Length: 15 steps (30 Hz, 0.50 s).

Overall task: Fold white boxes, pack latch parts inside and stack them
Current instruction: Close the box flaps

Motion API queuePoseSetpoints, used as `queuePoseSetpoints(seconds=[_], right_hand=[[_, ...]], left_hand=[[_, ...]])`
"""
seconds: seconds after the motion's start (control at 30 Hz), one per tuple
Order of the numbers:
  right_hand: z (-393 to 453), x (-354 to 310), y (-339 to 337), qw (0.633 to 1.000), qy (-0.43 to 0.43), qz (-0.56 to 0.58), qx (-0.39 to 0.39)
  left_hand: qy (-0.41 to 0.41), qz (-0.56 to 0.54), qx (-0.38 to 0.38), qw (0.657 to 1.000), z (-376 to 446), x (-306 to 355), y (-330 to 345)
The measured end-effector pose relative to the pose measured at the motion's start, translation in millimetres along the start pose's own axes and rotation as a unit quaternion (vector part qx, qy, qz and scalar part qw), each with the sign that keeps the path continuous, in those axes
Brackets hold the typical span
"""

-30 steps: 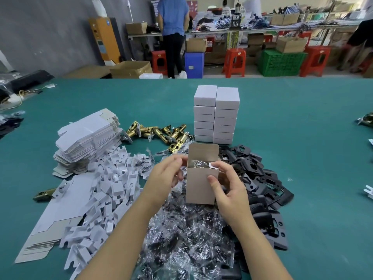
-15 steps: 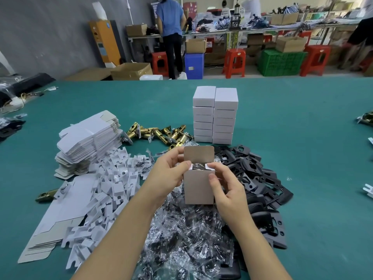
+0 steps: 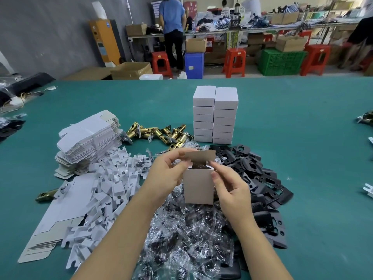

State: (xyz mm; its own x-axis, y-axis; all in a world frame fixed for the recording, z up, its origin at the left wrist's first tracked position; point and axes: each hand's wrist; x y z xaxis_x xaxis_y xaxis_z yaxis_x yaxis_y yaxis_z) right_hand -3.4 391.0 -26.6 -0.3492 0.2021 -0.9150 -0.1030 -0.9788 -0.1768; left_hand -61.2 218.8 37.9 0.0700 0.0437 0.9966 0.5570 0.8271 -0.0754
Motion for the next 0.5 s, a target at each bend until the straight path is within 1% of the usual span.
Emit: queuePoseSetpoints(seconds=[0.1, 0.2, 0.27, 0.4, 0.5], right_hand=[[-0.6, 2.2, -0.3, 1.0, 0.013, 0.015, 0.006], [-0.1, 2.0, -0.6, 0.999, 0.026, 0.039, 0.017], [1.3, 1.3, -1.1, 0.998, 0.029, 0.05, 0.023], [0.4, -0.2, 0.4, 0.999, 0.02, 0.045, 0.005], [-0.9, -1.0, 1.8, 0.997, 0.028, 0.067, -0.003]], left_hand=[[-0.01, -0.004, -0.021, 1.0, -3.7, -0.5, -1.4], [0.001, 0.007, -0.04, 0.999, -7.8, -0.3, -1.1], [0.01, 0.019, -0.033, 0.999, -7.9, -0.3, 0.2], [0.014, 0.09, 0.01, 0.996, -5.5, -2.5, 2.9], [0.023, 0.137, 0.013, 0.99, -4.5, -3.3, 3.2]])
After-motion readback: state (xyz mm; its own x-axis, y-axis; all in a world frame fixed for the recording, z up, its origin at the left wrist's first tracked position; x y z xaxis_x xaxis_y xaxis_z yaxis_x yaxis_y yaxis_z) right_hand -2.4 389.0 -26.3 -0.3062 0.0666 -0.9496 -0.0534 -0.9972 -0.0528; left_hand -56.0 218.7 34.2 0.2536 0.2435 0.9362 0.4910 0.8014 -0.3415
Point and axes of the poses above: each hand's wrist, its own z-axis towards the middle knuckle, its own y-axis out of the palm, x = y × z, and after that the axes turned 15 degrees about -x, right-handed
